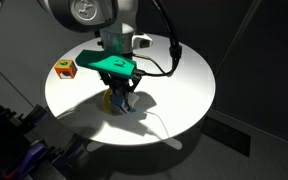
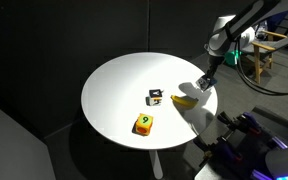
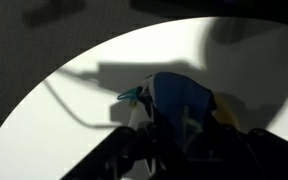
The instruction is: Pick up the block with a four on it and then put it back on the table
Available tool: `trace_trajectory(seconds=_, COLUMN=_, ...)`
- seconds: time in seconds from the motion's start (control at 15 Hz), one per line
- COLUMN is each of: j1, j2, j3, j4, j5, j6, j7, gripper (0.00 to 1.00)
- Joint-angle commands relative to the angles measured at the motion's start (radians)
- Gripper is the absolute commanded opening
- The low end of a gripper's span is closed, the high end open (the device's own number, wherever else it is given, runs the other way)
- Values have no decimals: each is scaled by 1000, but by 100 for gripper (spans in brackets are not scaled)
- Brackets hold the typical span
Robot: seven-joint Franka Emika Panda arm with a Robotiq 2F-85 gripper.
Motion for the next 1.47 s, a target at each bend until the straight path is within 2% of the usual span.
trace_trajectory(seconds=0.0, j1=5, j2=0, j3=-5, j4=1, j5=2, j6=-2, j7=-1, gripper=41)
trace_trajectory(seconds=0.2, j1=5, j2=0, j3=-5, j4=1, j5=2, j6=-2, j7=-1, gripper=41)
trace_trajectory(seconds=0.27, j1=5, j2=0, j3=-5, j4=1, j5=2, j6=-2, j7=-1, gripper=66)
trace_trajectory(seconds=0.33, j1=5, j2=2, j3=-4, j4=0, j5=5, j6=2, j7=-2, gripper=67)
trace_trajectory(seconds=0.4, j1=3, j2=3, j3=-2, j4=0, j5=8, j6=3, j7=-2, gripper=74)
trace_trajectory(seconds=0.47, j1=1, j2=3, j3=0, j4=-5, j5=10, j6=19, j7=-11, gripper=31)
trace_trajectory(seconds=0.53, j1=0, j2=3, j3=1, j4=-5, j5=10, j6=20, j7=-12, gripper=37)
trace_trajectory(seconds=0.6, j1=0, j2=2, j3=1, j4=-5, j5=9, j6=21, j7=-12, gripper=37)
trace_trajectory(seconds=0.67, j1=0, j2=1, j3=1, j4=-6, j5=8, j6=25, j7=-13, gripper=31)
trace_trajectory(seconds=0.87, j1=0, j2=2, j3=1, j4=-6, j5=7, j6=29, j7=-14, gripper=4)
trace_trajectory(seconds=1.0, j1=0, j2=2, j3=1, j4=-6, j5=6, j6=31, j7=-15, gripper=0)
trace_trajectory(seconds=1.2, j1=3, j2=6, j3=-2, j4=-2, j5=0, j6=24, j7=-8, gripper=0)
trace_trajectory(seconds=1.27, j1=5, j2=7, j3=-2, j4=1, j5=-3, j6=15, j7=-7, gripper=4)
trace_trajectory(seconds=1.33, j1=5, j2=7, j3=-2, j4=2, j5=-4, j6=11, j7=-9, gripper=28)
trace_trajectory(seconds=1.4, j1=4, j2=9, j3=-2, j4=1, j5=2, j6=17, j7=-1, gripper=4)
